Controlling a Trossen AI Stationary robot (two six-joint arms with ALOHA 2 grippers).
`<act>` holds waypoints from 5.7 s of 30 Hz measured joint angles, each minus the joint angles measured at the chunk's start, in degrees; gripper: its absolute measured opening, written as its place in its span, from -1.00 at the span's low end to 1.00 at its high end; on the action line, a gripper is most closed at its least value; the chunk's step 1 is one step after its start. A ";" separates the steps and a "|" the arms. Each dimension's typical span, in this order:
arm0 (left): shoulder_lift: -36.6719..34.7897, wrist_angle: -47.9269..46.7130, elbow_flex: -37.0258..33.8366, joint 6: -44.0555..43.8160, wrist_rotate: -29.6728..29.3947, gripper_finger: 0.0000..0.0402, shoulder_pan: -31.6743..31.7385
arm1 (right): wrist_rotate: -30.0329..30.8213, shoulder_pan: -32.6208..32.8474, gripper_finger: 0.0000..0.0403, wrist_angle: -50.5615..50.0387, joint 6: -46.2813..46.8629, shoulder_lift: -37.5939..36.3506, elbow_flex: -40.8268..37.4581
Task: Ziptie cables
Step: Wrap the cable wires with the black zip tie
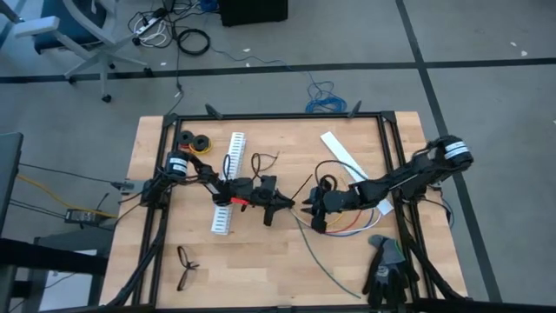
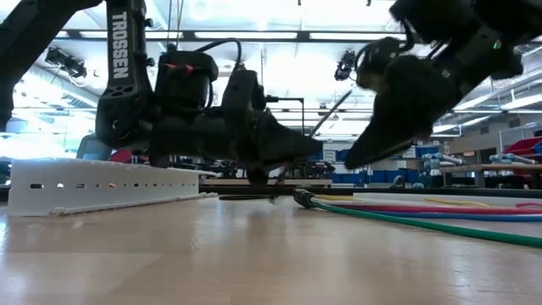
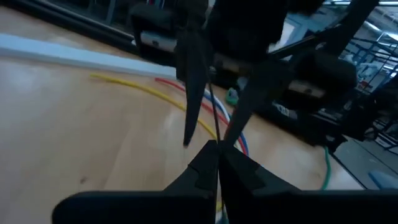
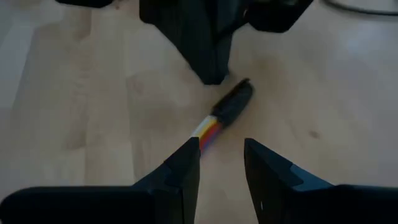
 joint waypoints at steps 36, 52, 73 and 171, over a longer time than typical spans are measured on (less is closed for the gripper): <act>0.02 9.63 -3.39 -0.50 1.91 -0.90 0.81 | -2.28 1.31 -0.97 -21.01 -3.82 14.52 19.41; 0.02 7.65 0.26 -3.21 4.17 -0.90 -0.26 | -4.71 -2.78 -0.99 -11.73 -10.15 14.60 19.37; 0.04 3.30 0.37 -3.02 3.57 -0.90 -0.26 | -6.19 -2.78 -0.08 -16.77 -9.26 11.24 19.74; -19.92 -19.44 -12.34 21.53 0.14 -0.85 2.78 | -6.08 -4.51 -1.00 47.16 -5.08 11.50 -12.02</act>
